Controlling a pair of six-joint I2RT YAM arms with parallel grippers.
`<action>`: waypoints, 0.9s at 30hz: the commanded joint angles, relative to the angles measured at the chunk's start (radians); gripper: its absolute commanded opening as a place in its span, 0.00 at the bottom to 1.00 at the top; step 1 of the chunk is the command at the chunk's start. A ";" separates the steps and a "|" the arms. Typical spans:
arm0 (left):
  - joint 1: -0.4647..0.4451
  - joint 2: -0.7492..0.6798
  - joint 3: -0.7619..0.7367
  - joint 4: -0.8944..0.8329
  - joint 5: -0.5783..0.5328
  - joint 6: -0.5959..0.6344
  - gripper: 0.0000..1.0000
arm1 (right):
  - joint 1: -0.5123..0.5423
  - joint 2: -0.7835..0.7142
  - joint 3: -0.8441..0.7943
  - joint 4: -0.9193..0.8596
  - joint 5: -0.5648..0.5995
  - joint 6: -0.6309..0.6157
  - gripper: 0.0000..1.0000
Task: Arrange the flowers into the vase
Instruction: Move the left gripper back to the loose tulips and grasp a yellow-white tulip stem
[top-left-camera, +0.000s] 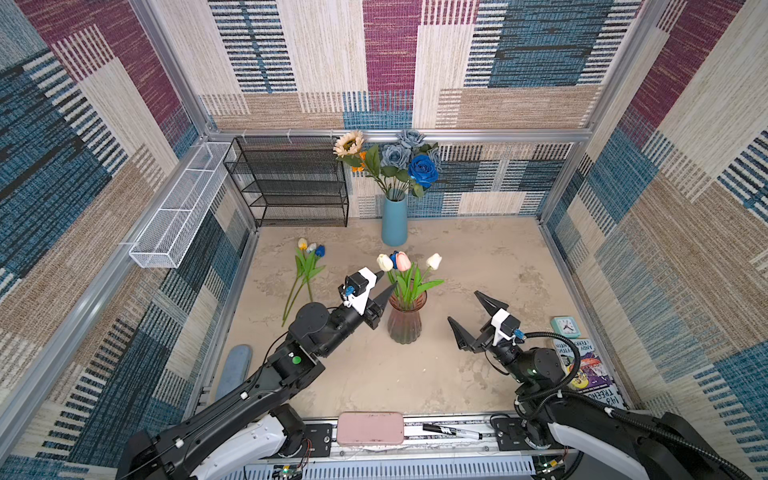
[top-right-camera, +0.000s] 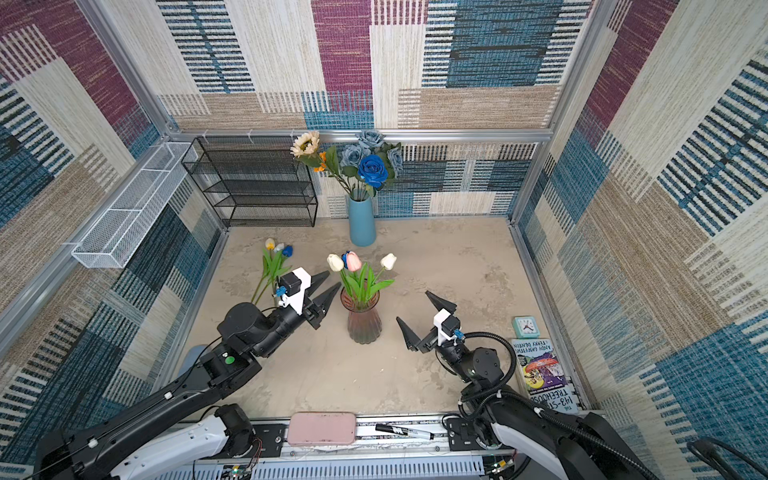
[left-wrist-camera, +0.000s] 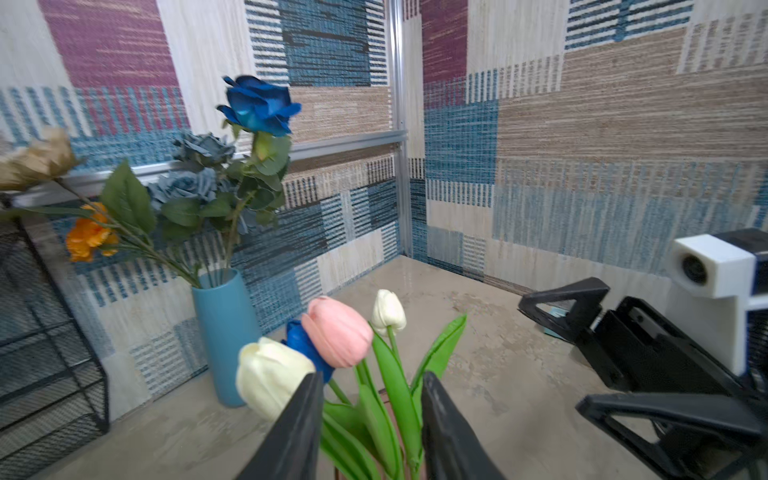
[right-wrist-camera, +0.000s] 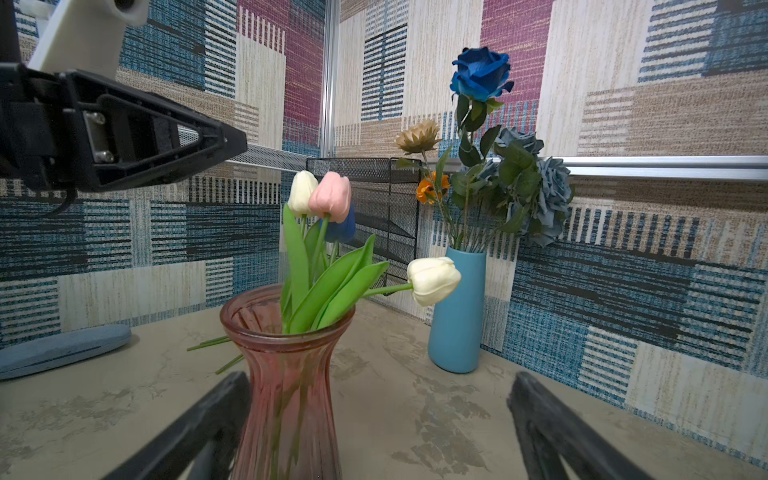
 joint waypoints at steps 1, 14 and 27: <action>0.070 -0.028 0.036 -0.147 -0.179 0.026 0.50 | 0.002 -0.005 -0.002 0.031 -0.009 0.009 1.00; 0.688 0.472 0.315 -0.798 0.019 -0.387 0.59 | 0.002 -0.022 -0.007 0.055 -0.145 -0.004 1.00; 0.728 0.959 0.620 -1.012 -0.034 -0.319 0.39 | 0.002 -0.019 0.001 0.028 -0.122 -0.010 1.00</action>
